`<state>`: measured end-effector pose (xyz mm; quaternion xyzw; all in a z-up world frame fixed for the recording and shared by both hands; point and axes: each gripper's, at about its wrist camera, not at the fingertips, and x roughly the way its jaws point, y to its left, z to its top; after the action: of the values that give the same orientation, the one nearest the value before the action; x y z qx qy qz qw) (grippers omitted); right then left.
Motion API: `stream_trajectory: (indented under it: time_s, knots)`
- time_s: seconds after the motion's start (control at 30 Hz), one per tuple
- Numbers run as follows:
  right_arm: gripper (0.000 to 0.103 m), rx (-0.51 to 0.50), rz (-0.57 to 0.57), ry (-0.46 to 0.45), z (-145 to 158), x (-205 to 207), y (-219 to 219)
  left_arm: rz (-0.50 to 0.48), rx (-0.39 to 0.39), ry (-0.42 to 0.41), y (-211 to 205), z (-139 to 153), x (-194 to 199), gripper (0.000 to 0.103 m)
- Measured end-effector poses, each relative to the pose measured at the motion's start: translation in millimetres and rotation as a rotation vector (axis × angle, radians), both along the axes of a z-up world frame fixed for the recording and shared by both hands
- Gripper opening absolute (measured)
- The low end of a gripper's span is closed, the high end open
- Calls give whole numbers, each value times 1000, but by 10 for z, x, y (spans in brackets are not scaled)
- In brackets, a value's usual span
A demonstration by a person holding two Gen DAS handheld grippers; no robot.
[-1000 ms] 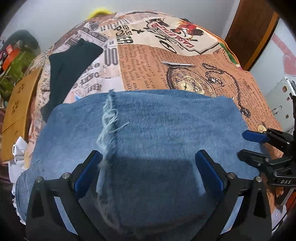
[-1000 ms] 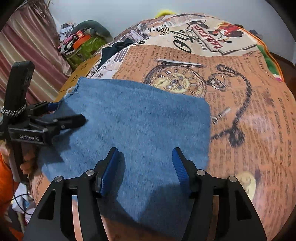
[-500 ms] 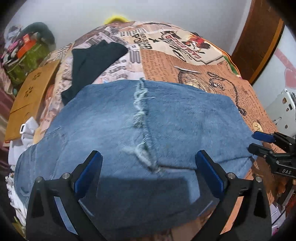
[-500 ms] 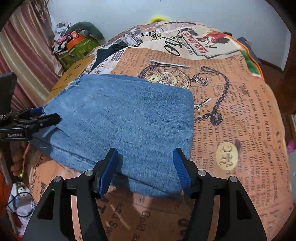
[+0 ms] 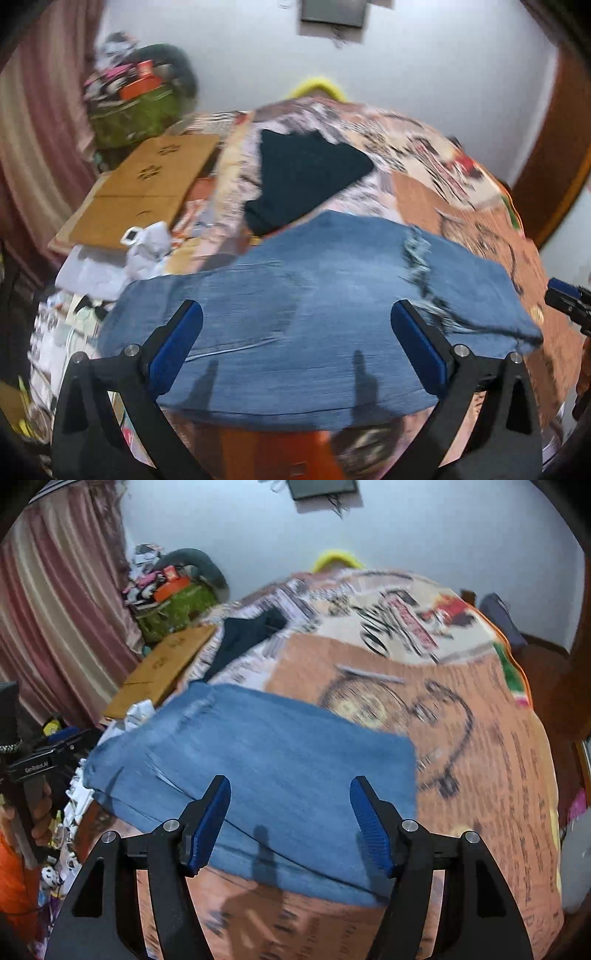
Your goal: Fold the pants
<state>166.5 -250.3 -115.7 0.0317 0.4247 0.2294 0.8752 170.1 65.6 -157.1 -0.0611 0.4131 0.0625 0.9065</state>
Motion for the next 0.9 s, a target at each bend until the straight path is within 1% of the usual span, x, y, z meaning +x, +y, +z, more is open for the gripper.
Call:
stream_trajectory:
  time_s: [0.1, 0.17, 0.3, 0.4, 0.47, 0.57, 0.6, 0.67, 0.73, 0.77, 0.87, 0.9]
  knots:
    - [67, 4, 46, -16, 56, 40, 247, 67, -44, 1, 323, -31, -117, 103]
    - [67, 6, 78, -14, 59, 69, 452, 100, -83, 26, 527, -107, -183, 103]
    - [67, 23, 152, 8, 2, 87, 798, 184, -206, 103, 957, -398, -358, 103]
    - [67, -6, 207, 16, -105, 95, 1094, 225, -298, 164, 1169, -643, -478, 103]
    - [67, -21, 228, 34, -185, 101, 1220, 243, -342, 189, 1255, -767, -563, 103]
    - [67, -31, 256, 76, -320, 116, 1384, 267, -449, 221, 1375, -944, -701, 103]
    - [67, -38, 262, 89, -371, 121, 1431, 275, -496, 230, 1406, -1005, -742, 103]
    - [71, -55, 262, 77, -407, 98, 1491, 285, -570, 244, 1462, -1106, -780, 103]
    - [79, -54, 269, 71, -400, 70, 1517, 269, -685, 251, 1498, -1219, -781, 103]
    - [79, -54, 269, 70, -397, 56, 1528, 266, -726, 253, 1520, -1271, -768, 103]
    - [81, -66, 279, 66, -410, 41, 1564, 256, -771, 248, 1591, -1360, -676, 103]
    - [81, -69, 282, 63, -410, 34, 1570, 259, -800, 247, 1628, -1393, -636, 103]
